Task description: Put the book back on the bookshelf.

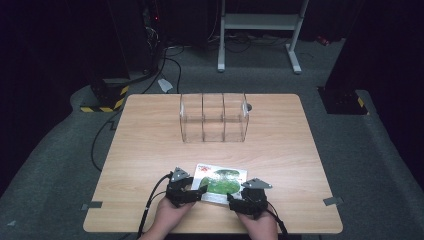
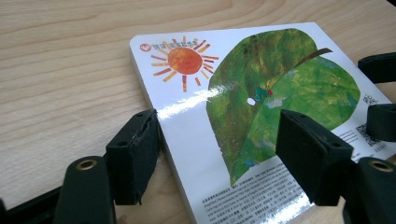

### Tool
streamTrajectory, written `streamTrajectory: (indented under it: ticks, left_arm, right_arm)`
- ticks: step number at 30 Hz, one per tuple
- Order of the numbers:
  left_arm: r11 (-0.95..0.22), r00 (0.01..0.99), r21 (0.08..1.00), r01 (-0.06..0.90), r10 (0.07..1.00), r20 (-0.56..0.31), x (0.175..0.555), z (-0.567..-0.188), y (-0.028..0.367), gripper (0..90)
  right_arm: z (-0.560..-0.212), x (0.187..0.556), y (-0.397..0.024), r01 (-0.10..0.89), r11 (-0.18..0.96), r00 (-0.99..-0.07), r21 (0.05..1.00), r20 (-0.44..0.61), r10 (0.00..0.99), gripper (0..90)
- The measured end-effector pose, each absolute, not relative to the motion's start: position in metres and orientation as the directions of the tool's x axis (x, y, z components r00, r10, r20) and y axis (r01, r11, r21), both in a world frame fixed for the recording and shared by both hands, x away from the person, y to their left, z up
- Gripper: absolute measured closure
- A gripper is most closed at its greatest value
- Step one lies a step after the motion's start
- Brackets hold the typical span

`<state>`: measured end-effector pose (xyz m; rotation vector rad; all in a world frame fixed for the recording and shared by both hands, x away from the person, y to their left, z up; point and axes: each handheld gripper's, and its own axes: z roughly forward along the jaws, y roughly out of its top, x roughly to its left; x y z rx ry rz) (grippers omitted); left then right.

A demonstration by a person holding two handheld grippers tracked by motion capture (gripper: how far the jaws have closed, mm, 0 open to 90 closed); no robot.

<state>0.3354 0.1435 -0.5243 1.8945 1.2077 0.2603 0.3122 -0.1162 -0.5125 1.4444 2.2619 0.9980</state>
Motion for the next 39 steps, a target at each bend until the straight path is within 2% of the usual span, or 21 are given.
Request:
streamTrajectory:
  ticks: [7, 9, 16, 25, 29, 39]
  left_arm:
    - [-0.111, 0.465, 0.758, 0.642, 0.843, -0.271, 0.342, -0.523, 0.163, 35.5]
    - [-0.101, 0.446, 0.754, 0.649, 0.854, -0.269, 0.344, -0.524, 0.167, 33.7]
    - [-0.088, 0.446, 0.741, 0.666, 0.843, -0.301, 0.346, -0.526, 0.165, 32.7]
    - [-0.094, 0.449, 0.737, 0.669, 0.841, -0.3, 0.345, -0.525, 0.163, 31.7]
    - [-0.089, 0.453, 0.749, 0.656, 0.841, -0.297, 0.342, -0.521, 0.165, 34.2]
    - [-0.081, 0.482, 0.803, 0.591, 0.833, -0.271, 0.333, -0.506, 0.165, 36.2]
  right_arm:
    - [-0.514, 0.338, -0.101, 0.676, 0.272, -0.485, 0.685, 0.135, 0.864, 24.5]
    - [-0.513, 0.343, -0.101, 0.689, 0.254, -0.474, 0.678, 0.158, 0.866, 25.6]
    - [-0.514, 0.321, -0.116, 0.68, 0.252, -0.491, 0.688, 0.172, 0.854, 23.1]
    - [-0.519, 0.311, -0.11, 0.674, 0.259, -0.522, 0.692, 0.198, 0.83, 20.3]
    - [-0.52, 0.309, -0.103, 0.657, 0.294, -0.529, 0.694, 0.147, 0.836, 16.2]
    - [-0.521, 0.307, -0.1, 0.651, 0.306, -0.534, 0.695, 0.131, 0.835, 13.9]
